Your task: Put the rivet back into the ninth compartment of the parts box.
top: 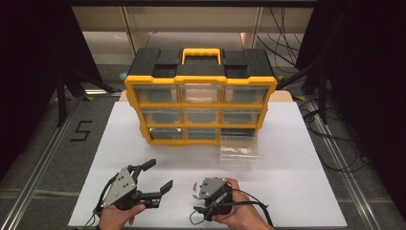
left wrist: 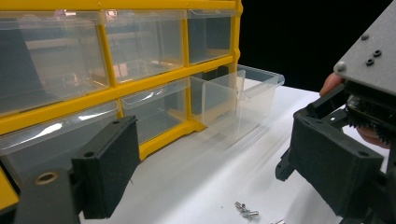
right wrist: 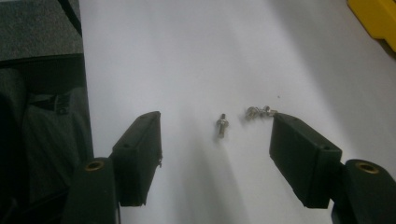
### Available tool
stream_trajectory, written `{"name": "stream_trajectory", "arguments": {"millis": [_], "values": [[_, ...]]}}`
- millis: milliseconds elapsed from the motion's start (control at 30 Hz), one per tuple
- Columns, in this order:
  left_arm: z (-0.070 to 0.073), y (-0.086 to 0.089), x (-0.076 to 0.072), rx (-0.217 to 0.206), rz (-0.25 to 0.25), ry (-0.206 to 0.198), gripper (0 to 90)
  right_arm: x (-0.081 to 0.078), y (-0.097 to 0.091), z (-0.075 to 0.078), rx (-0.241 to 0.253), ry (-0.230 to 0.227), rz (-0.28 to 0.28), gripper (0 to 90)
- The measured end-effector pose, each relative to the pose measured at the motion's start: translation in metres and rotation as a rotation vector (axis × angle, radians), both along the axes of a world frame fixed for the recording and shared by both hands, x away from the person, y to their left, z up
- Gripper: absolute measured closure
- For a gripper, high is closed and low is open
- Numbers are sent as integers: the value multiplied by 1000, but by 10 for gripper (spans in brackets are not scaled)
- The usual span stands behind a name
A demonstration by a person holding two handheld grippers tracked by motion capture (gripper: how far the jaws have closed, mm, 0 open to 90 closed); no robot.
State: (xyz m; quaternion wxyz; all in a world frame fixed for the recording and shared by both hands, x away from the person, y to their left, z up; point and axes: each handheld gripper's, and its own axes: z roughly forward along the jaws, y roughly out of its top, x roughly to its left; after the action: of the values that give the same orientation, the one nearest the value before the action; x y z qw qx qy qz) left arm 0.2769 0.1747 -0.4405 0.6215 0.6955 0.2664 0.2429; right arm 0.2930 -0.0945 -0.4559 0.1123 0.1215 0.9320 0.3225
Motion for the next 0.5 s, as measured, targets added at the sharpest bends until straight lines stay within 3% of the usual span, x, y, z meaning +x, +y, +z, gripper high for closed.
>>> {"name": "stream_trajectory", "arguments": {"millis": [500], "values": [[0, 0, 0, 2, 0, 1, 162, 10, 13, -8, -81, 36, 9, 515]]}}
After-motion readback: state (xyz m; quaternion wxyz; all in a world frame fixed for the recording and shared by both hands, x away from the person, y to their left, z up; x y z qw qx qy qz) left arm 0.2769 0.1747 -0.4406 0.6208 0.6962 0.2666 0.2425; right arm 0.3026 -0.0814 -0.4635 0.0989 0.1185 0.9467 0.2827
